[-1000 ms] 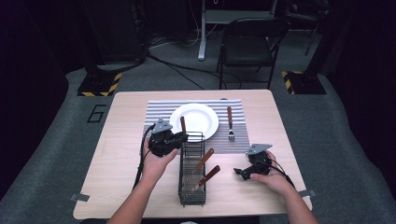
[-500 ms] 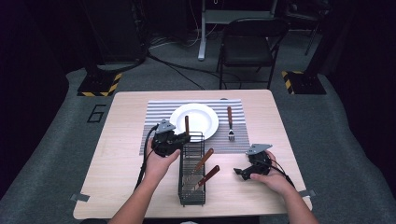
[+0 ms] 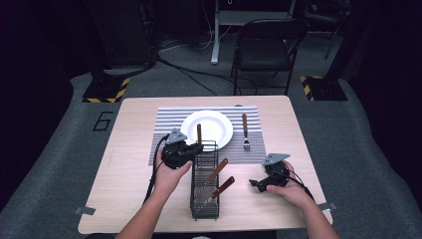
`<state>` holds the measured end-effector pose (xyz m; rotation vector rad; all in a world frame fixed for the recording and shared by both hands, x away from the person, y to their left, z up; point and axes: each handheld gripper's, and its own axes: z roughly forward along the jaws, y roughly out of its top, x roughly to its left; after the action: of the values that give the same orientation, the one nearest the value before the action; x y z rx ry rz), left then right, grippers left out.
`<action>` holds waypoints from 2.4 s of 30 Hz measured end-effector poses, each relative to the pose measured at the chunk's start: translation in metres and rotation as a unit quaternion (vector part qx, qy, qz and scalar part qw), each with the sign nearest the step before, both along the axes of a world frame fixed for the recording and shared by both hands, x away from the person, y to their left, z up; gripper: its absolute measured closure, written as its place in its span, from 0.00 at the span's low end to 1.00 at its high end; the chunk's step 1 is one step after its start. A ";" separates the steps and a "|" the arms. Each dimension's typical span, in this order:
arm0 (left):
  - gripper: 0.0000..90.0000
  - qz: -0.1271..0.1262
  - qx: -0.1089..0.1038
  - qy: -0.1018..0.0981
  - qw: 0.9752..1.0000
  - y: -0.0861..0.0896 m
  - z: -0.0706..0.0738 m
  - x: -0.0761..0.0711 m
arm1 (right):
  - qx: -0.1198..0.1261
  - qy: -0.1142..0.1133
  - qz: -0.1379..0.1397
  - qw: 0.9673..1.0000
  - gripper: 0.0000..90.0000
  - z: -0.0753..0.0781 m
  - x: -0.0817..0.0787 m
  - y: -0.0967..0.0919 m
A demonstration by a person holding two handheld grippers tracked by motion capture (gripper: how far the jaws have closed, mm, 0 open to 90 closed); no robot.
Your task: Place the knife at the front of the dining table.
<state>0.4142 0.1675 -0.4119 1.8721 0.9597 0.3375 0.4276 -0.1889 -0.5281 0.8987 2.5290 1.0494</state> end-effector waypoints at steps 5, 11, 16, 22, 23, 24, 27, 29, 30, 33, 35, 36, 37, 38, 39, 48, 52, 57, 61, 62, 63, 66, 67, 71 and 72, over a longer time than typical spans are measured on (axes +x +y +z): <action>0.89 -0.002 0.000 0.002 1.000 0.003 0.006 -0.001 | 0.000 0.000 0.000 1.000 0.00 0.000 0.000 0.000; 0.89 0.000 -0.003 -0.009 1.000 0.006 0.014 -0.003 | 0.000 0.000 0.000 1.000 0.00 0.000 0.000 0.000; 0.89 -0.003 -0.003 -0.011 1.000 0.007 0.020 -0.003 | 0.000 0.000 0.000 1.000 0.00 0.000 0.000 0.000; 0.89 -0.003 -0.005 -0.014 1.000 0.005 0.029 -0.003 | 0.000 0.000 0.000 1.000 0.00 0.000 0.000 0.000; 0.89 -0.005 -0.002 -0.018 1.000 0.005 0.030 -0.003 | 0.000 0.000 0.000 1.000 0.00 0.000 0.000 0.000; 0.89 -0.004 -0.002 -0.016 1.000 0.005 0.032 -0.003 | 0.000 0.001 0.000 1.000 0.00 0.000 0.000 0.000; 0.89 -0.004 -0.001 -0.021 1.000 0.006 0.036 -0.003 | 0.000 0.000 0.000 1.000 0.00 0.000 0.000 0.000; 0.89 -0.003 -0.002 -0.023 1.000 0.006 0.040 -0.003 | 0.000 0.000 0.000 1.000 0.00 0.000 0.000 0.000; 0.89 -0.004 -0.004 -0.025 1.000 0.007 0.042 -0.003 | 0.000 0.000 0.000 1.000 0.00 0.000 0.000 0.000; 0.89 -0.003 -0.002 -0.032 0.999 0.008 0.048 -0.003 | 0.000 0.001 0.000 1.000 0.00 0.000 0.000 0.000; 0.89 -0.004 0.000 -0.038 0.999 0.009 0.053 -0.003 | 0.000 0.000 0.000 1.000 0.00 0.000 0.000 0.000; 0.89 -0.002 -0.001 -0.039 0.999 0.009 0.056 -0.004 | 0.000 0.000 0.000 1.000 0.00 0.000 0.000 0.000; 0.89 -0.002 -0.005 -0.039 0.999 0.009 0.058 -0.004 | 0.000 0.000 0.000 1.000 0.00 0.000 0.000 0.000; 0.89 -0.002 -0.003 -0.043 0.999 0.010 0.061 -0.004 | 0.000 0.000 0.000 1.000 0.00 0.000 0.000 0.000; 0.89 -0.001 -0.003 -0.045 0.999 0.011 0.063 -0.004 | 0.000 0.000 0.000 1.000 0.00 0.000 0.000 0.000; 0.89 0.003 -0.004 -0.067 0.998 0.016 0.084 -0.005 | 0.000 0.000 0.000 1.000 0.00 0.000 0.000 0.000; 0.89 0.007 -0.007 -0.073 0.997 0.019 0.092 -0.006 | 0.000 0.000 0.000 1.000 0.00 0.000 0.000 0.000; 0.89 0.013 -0.010 -0.080 0.997 0.027 0.101 -0.004 | 0.000 0.000 0.000 1.000 0.00 0.000 0.000 0.000; 0.89 0.017 -0.014 -0.081 0.996 0.031 0.105 -0.004 | 0.000 0.000 0.000 1.000 0.00 0.000 0.000 0.000; 0.89 0.018 -0.014 -0.081 0.996 0.033 0.106 -0.003 | 0.000 0.000 0.000 1.000 0.00 0.000 0.000 0.000; 0.89 0.018 -0.015 -0.081 0.996 0.033 0.106 -0.003 | 0.001 0.001 -0.001 1.000 0.00 0.000 0.000 0.000; 0.89 0.023 -0.016 -0.081 0.996 0.036 0.108 -0.001 | 0.001 0.001 -0.001 1.000 0.00 0.000 0.000 0.000; 0.89 0.026 -0.014 -0.081 0.996 0.038 0.109 0.001 | 0.000 0.000 0.000 1.000 0.00 0.000 0.000 0.000; 0.89 0.036 -0.017 -0.078 0.996 0.043 0.110 0.007 | 0.000 0.000 0.000 1.000 0.00 0.000 0.000 0.000; 0.89 0.036 -0.017 -0.078 0.996 0.043 0.110 0.007 | 0.000 0.000 0.000 1.000 0.00 0.000 0.000 0.000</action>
<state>0.4212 0.2108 -0.3020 1.7558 0.9217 0.4995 0.4275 -0.1888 -0.5282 0.8999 2.5286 1.0498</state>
